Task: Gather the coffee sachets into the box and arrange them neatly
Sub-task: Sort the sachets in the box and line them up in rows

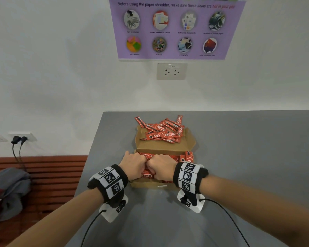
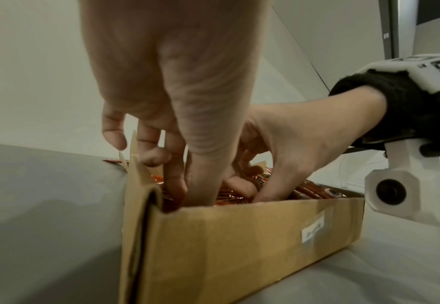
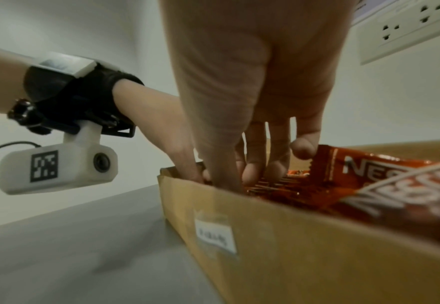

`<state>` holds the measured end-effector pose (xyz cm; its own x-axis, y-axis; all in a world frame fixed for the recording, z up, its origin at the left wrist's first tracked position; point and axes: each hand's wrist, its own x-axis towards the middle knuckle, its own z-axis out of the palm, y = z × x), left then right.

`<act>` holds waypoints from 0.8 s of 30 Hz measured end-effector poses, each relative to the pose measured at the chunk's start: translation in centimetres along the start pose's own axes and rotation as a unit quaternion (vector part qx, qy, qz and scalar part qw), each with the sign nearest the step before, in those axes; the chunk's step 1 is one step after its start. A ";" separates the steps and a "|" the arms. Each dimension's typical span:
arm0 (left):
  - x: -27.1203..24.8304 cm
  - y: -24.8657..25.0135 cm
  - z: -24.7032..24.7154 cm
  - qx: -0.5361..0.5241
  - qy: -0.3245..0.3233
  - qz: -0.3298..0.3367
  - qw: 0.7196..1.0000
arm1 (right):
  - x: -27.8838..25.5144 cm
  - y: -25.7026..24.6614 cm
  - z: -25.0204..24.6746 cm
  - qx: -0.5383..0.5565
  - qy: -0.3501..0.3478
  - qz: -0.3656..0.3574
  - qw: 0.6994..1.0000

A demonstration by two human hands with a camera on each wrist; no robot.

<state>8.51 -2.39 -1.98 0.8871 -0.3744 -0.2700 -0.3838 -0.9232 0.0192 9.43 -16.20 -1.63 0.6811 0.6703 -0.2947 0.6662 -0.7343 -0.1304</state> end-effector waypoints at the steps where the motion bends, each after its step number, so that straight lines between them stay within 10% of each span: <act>1: 0.0 0.0 0.0 -0.002 0.000 0.001 1.000 | 0.0 0.0 0.0 -0.004 0.003 -0.002 1.000; 8: -0.5 0.1 -0.5 -0.036 0.005 0.007 0.999 | -0.3 0.3 -0.8 0.018 0.012 -0.015 1.000; 13: -0.4 -0.7 -2.6 -0.201 0.137 -0.010 0.970 | -2.4 5.9 -5.1 0.139 0.143 0.066 0.978; 24: 1.5 4.8 -0.6 -0.276 0.053 0.058 0.958 | -7.3 7.5 -1.7 -0.014 -0.027 -0.006 1.000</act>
<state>8.19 -7.45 -1.73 0.8791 -0.4565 -0.1374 -0.3127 -0.7697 0.5565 9.93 -26.42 1.12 0.6567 0.6710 -0.3443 0.6825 -0.7230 -0.1074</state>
